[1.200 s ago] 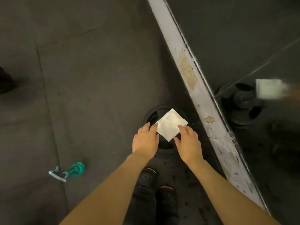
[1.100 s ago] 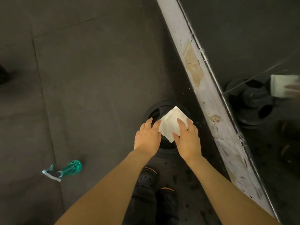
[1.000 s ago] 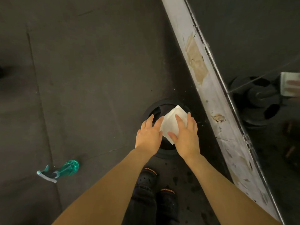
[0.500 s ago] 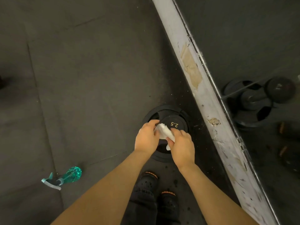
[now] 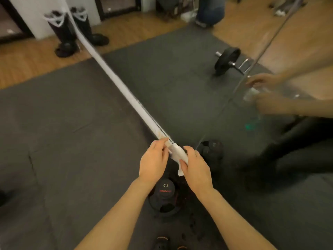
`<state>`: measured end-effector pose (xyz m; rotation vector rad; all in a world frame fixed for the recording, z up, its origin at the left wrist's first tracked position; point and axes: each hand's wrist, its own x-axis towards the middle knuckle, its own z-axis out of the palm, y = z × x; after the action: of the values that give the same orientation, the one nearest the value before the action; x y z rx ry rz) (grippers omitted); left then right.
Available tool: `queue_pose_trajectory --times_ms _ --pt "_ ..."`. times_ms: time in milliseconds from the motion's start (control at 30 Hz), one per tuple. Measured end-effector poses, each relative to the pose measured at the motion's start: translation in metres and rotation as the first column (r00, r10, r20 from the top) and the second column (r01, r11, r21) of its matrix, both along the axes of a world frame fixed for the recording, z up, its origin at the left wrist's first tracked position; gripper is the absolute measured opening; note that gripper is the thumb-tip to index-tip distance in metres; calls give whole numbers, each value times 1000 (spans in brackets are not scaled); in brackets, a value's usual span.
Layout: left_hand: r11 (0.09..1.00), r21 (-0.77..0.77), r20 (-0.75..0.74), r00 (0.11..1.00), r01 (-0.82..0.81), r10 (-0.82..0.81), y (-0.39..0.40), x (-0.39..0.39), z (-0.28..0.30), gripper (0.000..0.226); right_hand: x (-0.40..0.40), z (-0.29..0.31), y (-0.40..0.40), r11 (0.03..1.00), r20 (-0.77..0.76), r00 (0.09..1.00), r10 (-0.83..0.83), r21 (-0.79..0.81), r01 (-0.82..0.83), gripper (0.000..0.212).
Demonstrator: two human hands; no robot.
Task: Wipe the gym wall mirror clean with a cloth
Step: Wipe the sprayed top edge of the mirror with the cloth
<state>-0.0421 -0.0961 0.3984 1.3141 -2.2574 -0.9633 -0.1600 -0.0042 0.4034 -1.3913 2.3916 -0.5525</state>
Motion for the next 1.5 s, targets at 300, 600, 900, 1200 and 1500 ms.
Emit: queue_pose_trajectory --times_ms 300,600,900,1200,1500 --pt "885 -421 -462 791 201 -400 23 -101 254 40 -83 280 61 717 -559 721 -410 -686 -124 42" --pt "747 -613 -650 372 258 -662 54 -173 455 45 -154 481 83 569 -678 101 -728 -680 -462 43" --pt "501 -866 -422 529 6 -736 35 -217 528 33 -202 557 77 782 -813 0 -582 -559 -276 39" --pt "295 -931 -356 723 -216 -592 42 -257 534 39 -219 543 122 900 -903 -85 -421 -404 -165 57" --pt "167 -979 -202 635 -116 -746 49 -288 517 57 -226 544 128 880 -897 -68 -436 -409 -242 58"
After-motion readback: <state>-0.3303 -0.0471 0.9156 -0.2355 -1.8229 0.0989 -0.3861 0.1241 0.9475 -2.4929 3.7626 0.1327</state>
